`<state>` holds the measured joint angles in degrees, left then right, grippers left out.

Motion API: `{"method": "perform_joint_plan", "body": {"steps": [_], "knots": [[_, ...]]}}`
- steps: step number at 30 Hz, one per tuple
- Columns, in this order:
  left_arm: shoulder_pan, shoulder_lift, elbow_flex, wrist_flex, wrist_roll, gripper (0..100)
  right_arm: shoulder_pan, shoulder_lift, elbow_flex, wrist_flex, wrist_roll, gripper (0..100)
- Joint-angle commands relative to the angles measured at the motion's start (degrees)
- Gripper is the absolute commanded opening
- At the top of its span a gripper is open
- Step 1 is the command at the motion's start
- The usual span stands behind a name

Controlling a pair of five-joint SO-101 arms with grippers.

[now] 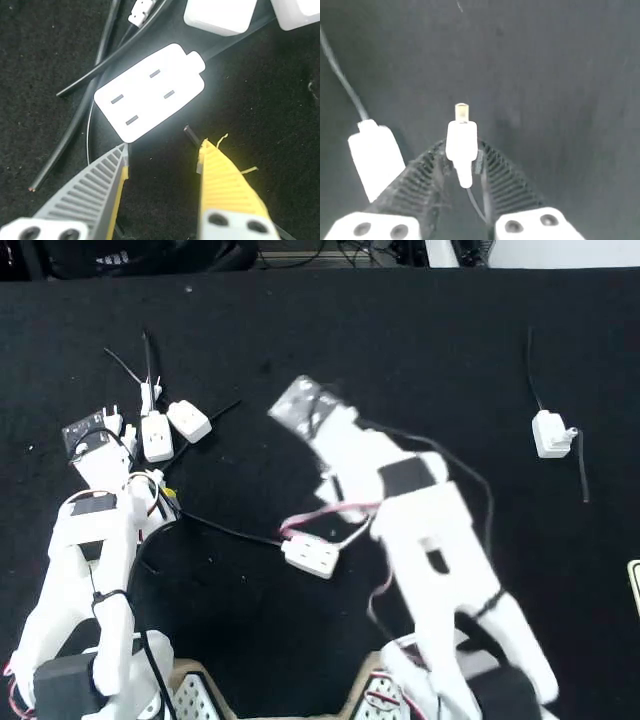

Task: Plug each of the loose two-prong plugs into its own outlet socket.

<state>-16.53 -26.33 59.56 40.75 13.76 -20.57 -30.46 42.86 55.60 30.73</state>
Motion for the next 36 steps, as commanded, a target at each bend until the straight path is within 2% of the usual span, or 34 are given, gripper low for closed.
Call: {"method": "perform_joint_plan", "body": {"steps": [1, 7, 10, 13, 18, 21, 26, 34, 36], "knots": [[0.13, -1.93, -1.80, 0.26, 0.44, 22, -3.52, -8.31, 7.43, -11.25, -3.52, 1.0], [3.12, -10.64, -1.89, 6.33, 0.35, 22, -11.69, -16.31, 25.01, -30.59, -9.32, 1.0], [4.79, -18.73, 2.33, 5.27, 0.35, 22, -13.19, -16.04, 31.87, -42.64, -9.85, 1.0], [6.29, -27.34, 7.69, 2.81, 0.35, 22, -14.15, -14.46, 35.12, -49.76, -9.85, 1.0], [10.07, -40.62, 13.49, 2.64, 0.35, 22, -18.90, -9.89, 35.21, -51.52, -9.85, 1.0], [12.18, -47.12, 16.75, 2.73, -2.11, 22, -21.54, -6.99, 35.30, -54.77, -9.85, 1.0], [14.29, -55.82, 19.38, 5.80, -3.16, 22, -22.24, -4.35, 35.21, -57.14, -9.85, 1.0], [16.22, -63.82, 21.58, 8.35, -3.52, 22, -26.11, -4.35, 35.38, -56.70, -9.85, 1.0], [17.71, -63.91, 22.20, 8.35, -6.51, 22, -26.29, -4.44, 35.30, -56.70, -9.85, 1.0]]}}
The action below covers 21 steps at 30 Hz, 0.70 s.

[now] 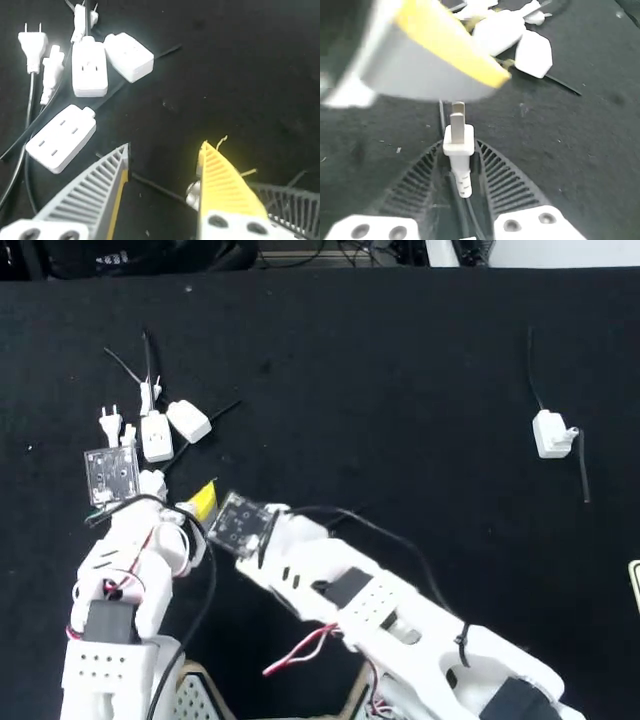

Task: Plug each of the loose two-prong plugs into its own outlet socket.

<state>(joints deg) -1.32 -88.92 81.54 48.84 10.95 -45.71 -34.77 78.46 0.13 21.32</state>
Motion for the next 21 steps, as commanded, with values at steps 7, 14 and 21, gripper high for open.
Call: {"method": "perform_joint_plan", "body": {"steps": [7, 14, 21], "knots": [[4.35, 0.00, 1.01, 0.00, -6.51, 22, -1.05, -1.71, -0.04, -1.14, -0.44, 1.0], [4.35, 1.14, 1.01, -0.26, -6.51, 22, -1.32, -15.43, 0.66, 10.73, -0.70, 1.0], [4.35, 1.14, 1.10, -0.26, -6.51, 22, -1.14, -26.07, 0.84, 18.20, -0.88, 1.0]]}}
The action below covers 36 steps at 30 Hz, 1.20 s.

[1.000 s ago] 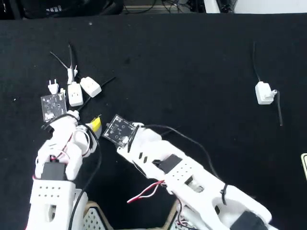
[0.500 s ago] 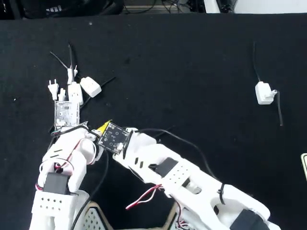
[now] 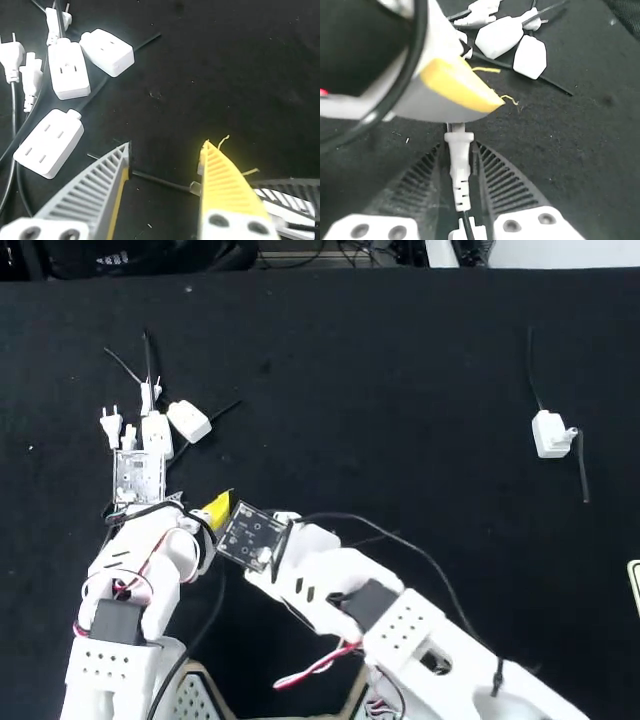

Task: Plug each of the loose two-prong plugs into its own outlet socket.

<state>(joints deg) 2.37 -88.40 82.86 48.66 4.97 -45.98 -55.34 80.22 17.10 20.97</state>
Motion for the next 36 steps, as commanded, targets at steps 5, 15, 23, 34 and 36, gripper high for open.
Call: {"method": "perform_joint_plan", "body": {"steps": [5, 15, 23, 34, 36], "knots": [[0.66, 0.62, -0.22, -0.09, -0.53, 22, -0.79, -8.84, -0.04, 2.64, -0.53, 1.0], [0.57, 0.62, -0.22, -0.09, -0.53, 22, -0.79, -10.42, 0.57, 2.99, -0.62, 1.0], [-7.60, 0.09, -2.86, 0.00, -0.09, 22, 8.00, -9.89, -6.11, 18.90, -5.45, 1.0], [-8.66, 4.66, -3.65, -0.09, -0.18, 22, 9.85, 16.22, -27.91, 45.63, -4.66, 1.0], [-8.66, 10.29, -5.76, -0.88, -0.35, 22, 9.41, 17.89, -30.46, 49.05, -4.40, 1.0]]}}
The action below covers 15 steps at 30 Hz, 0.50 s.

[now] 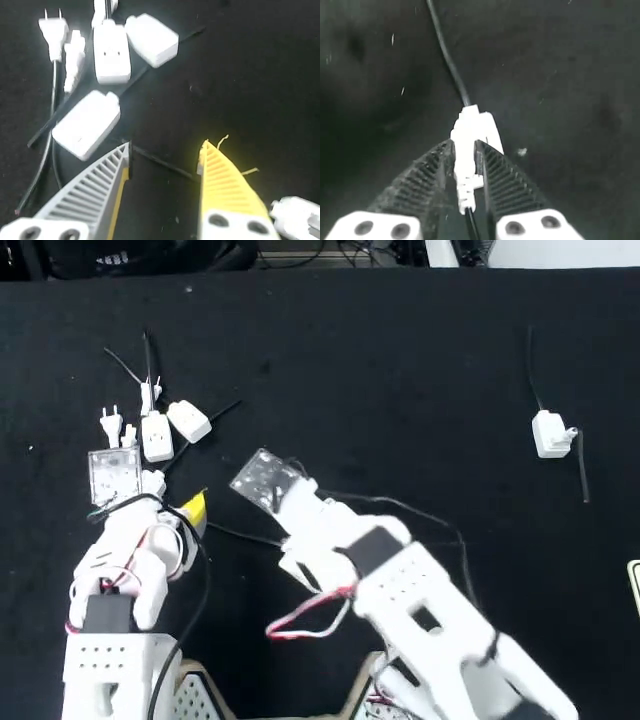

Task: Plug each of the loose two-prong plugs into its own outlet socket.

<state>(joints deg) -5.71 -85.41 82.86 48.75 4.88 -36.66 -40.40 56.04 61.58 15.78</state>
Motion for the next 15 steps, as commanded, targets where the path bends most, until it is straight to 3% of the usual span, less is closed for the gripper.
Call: {"method": "perform_joint_plan", "body": {"steps": [1, 10, 15], "knots": [[-0.57, 10.90, -7.16, -1.58, -0.26, 22, 0.09, 3.30, -7.08, 6.24, 0.79, 1.0], [-0.57, 47.74, -20.88, -7.30, -0.09, 22, -5.54, 3.30, -2.95, 9.93, 0.79, 1.0], [-0.48, 60.04, -26.77, -7.82, -0.09, 22, -4.92, 3.65, 0.75, 5.98, 0.79, 1.0]]}}
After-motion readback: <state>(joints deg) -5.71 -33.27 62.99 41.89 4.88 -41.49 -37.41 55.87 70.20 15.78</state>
